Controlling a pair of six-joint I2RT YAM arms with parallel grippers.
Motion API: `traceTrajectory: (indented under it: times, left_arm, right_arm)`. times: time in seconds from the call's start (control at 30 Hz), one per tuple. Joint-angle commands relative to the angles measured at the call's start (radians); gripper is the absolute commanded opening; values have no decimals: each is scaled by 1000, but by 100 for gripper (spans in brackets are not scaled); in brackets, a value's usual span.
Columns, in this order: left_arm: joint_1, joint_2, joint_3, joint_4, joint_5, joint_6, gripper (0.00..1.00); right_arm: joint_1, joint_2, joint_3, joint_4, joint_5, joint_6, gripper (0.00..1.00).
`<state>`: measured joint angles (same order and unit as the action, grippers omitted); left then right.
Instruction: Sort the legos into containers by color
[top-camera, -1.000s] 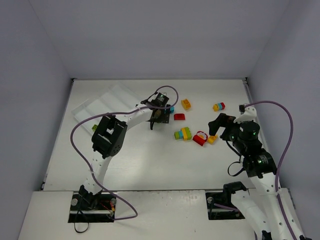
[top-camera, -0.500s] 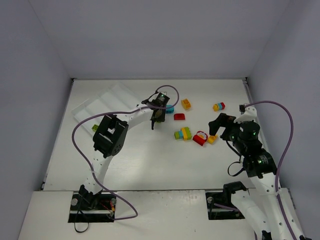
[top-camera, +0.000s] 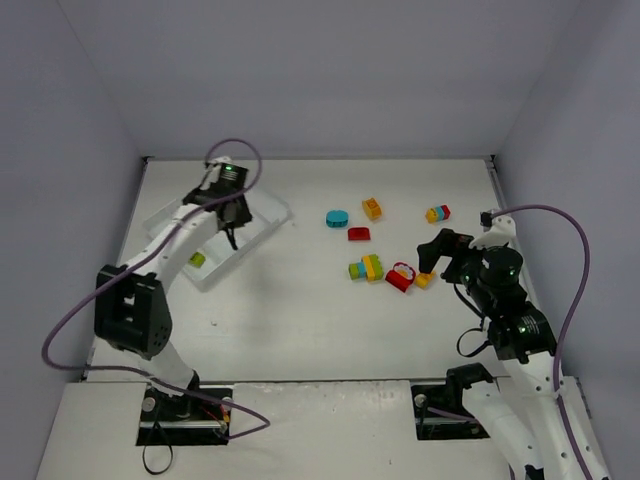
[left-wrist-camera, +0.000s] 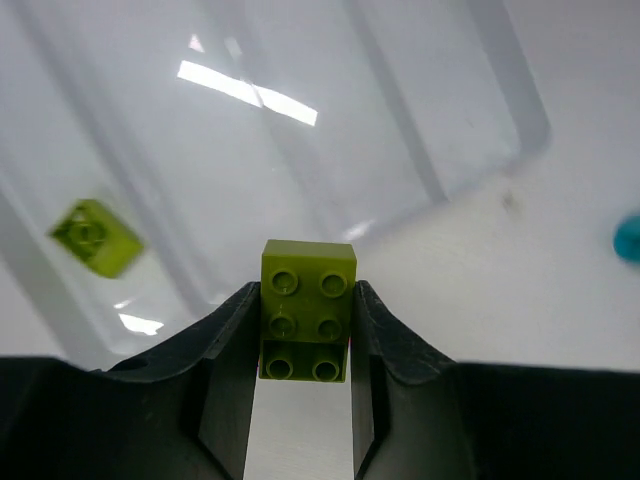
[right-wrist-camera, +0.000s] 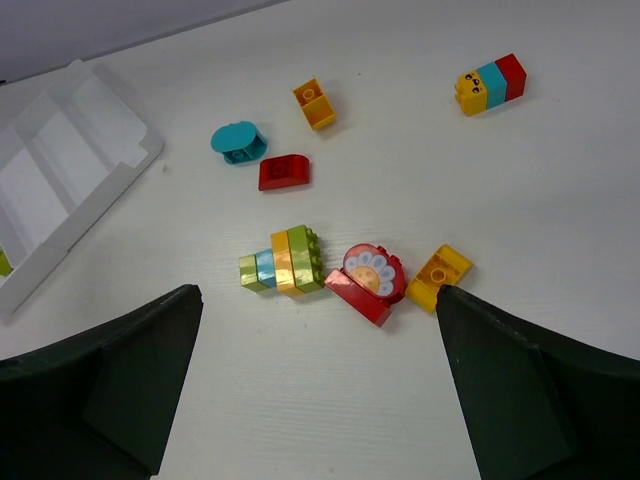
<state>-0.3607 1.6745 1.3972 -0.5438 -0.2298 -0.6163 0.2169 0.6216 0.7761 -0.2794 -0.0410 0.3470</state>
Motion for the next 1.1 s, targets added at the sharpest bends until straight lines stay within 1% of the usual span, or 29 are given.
traceTrajectory:
  times: [0.0,0.1,0.13,0.17,0.23,0.33,0.43,0.5,0.63,0.67,0.73,0.8,0.83,0.9,0.97,1.07]
  left_arm:
    - [165,-120,-44,-62,-29,-63,2]
    - [270,-137,-56,-58,1,-56,3]
    - [335,-131,-52,-59,12,-53,3]
    - [356,-115,-46,-61,20,-45,3]
    - [440,-76,-26,-61,20,-31,2]
    - [495,-9,11,-50,43,-11,3]
    - [523,74,45,-51,56,-13,10]
    - [536,114,75,-54,50,-19,13]
    - [539,207,121,-41,56,-4,25]
    - [539,220,131,-44,56,-2,29]
    - [540,243,149,-51,55,1,33]
    - [540,249,149,-50,63,-2,40]
    - [540,246,146,-47,66,-3,46]
    - [540,229,135,-44,69,-8,51]
    - [537,208,134,-48,84,-11,55]
    - [523,170,125,-47,125,-14,55]
  right_arm:
    - [10,-10,5,63,10,-6,100]
    - [15,-14,0,63,7,-6,100]
    - [19,-16,0,63,7,-6,100]
    - [21,-20,0,63,7,-6,100]
    - [24,-26,-1,63,7,-6,100]
    - [29,-37,-6,63,9,-5,100]
    - [33,-37,-8,63,9,-5,100]
    - [35,-36,-9,63,10,-5,100]
    - [36,-30,-11,62,10,-5,100]
    - [36,-28,-11,62,10,-5,100]
    - [38,-25,-11,62,10,-5,100]
    - [38,-22,-11,63,13,-5,100]
    - [39,-17,-11,63,15,-5,100]
    - [39,-13,-9,63,16,-5,100]
    - [39,-8,-9,63,16,-5,100]
    - [39,-10,-9,63,16,-3,100]
